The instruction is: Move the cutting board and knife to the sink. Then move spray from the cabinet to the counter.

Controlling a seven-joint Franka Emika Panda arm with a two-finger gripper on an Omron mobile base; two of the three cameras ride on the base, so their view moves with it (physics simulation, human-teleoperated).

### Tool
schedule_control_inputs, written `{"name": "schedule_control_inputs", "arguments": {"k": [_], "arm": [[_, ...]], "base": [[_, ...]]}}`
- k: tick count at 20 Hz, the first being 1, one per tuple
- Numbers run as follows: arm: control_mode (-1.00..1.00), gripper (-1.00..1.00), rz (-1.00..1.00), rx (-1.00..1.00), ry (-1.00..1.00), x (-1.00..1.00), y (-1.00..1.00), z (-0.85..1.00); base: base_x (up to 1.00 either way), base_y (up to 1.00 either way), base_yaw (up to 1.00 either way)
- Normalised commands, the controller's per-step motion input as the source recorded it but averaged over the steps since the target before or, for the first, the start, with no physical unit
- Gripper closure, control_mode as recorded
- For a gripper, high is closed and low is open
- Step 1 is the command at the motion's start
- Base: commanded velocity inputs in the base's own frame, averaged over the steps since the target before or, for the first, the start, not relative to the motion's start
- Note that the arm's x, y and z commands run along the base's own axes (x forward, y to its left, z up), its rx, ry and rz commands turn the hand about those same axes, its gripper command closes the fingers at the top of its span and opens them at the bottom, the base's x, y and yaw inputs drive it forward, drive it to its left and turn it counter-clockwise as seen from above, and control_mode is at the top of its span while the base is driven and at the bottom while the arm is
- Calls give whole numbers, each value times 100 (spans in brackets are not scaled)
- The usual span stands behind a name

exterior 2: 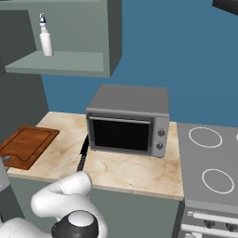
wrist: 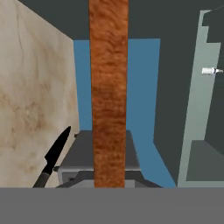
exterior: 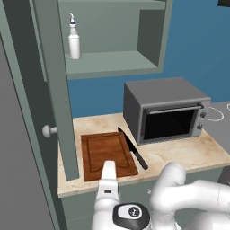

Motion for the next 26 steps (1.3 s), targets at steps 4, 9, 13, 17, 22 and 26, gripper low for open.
{"name": "schedule_control_inputs", "arguments": {"k": [4,9,13,17,22,26], "arm": [[-100,100,0,0,0,-25,-20,39],[-100,100,0,0,0,-20,-17,35],[-100,100,0,0,0,-14,-15,32],[-100,100,0,0,0,-12,-10,24],[-100,100,0,0,0,-11,-3,18],[-100,100,0,1,0,-5,-3,8]], "base": [[0,0,0],[0,0,0],[0,0,0],[0,0,0],[0,0,0],[0,0,0]]}}
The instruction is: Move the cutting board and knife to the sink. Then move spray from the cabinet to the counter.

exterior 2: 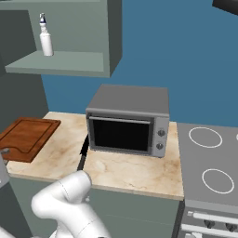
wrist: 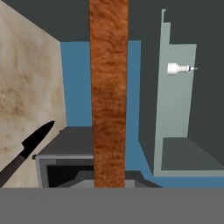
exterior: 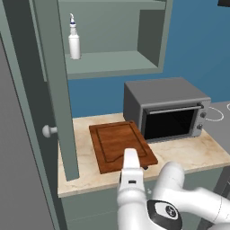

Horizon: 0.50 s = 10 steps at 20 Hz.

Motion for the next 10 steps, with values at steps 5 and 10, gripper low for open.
{"name": "schedule_control_inputs", "arguments": {"k": [5,10], "arm": [[-100,100,0,0,0,0,0,0],[-100,100,0,0,0,0,0,0]], "base": [[0,0,0],[0,0,0]]}}
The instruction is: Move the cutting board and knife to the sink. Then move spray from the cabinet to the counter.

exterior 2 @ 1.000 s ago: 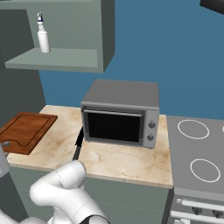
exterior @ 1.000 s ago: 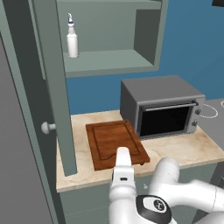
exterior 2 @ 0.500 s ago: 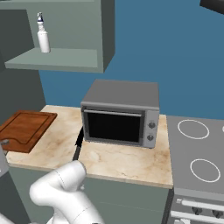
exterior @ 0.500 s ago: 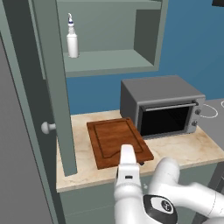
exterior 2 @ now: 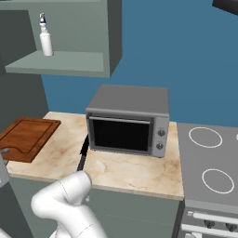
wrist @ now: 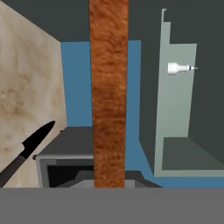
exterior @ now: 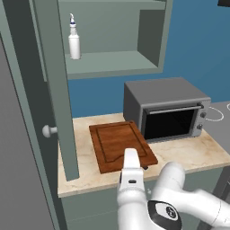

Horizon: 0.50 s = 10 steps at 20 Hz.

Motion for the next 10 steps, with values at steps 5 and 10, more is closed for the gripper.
{"name": "schedule_control_inputs", "arguments": {"k": [5,10], "arm": [[100,100,0,0,0,-1,0,0],[100,100,0,0,0,0,0,0]], "base": [[-12,0,0],[-51,0,0]]}}
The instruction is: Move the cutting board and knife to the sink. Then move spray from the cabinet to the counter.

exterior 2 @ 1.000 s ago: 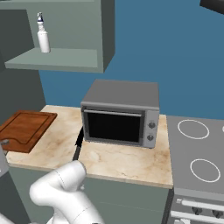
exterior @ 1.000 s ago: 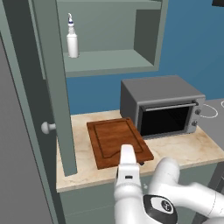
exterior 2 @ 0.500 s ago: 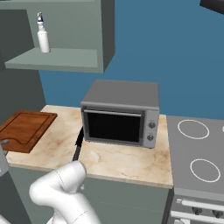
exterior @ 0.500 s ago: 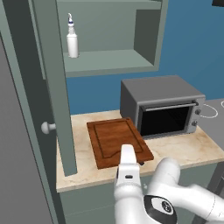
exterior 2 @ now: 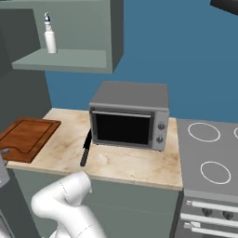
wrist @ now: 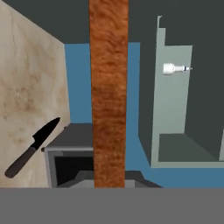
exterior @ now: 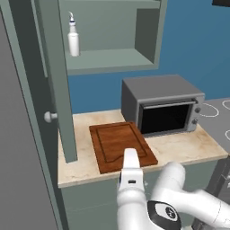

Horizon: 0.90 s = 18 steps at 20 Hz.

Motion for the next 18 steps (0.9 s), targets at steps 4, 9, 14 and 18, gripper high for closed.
{"name": "schedule_control_inputs", "arguments": {"k": [4,9,14,18], "arm": [[100,100,0,0,0,0,0,0],[100,100,0,0,0,0,0,0],[100,100,0,0,0,0,0,0],[100,100,0,0,0,0,0,0]], "base": [[-61,-3,-6],[-48,-3,-17],[-10,-1,-57],[0,0,-73]]}}
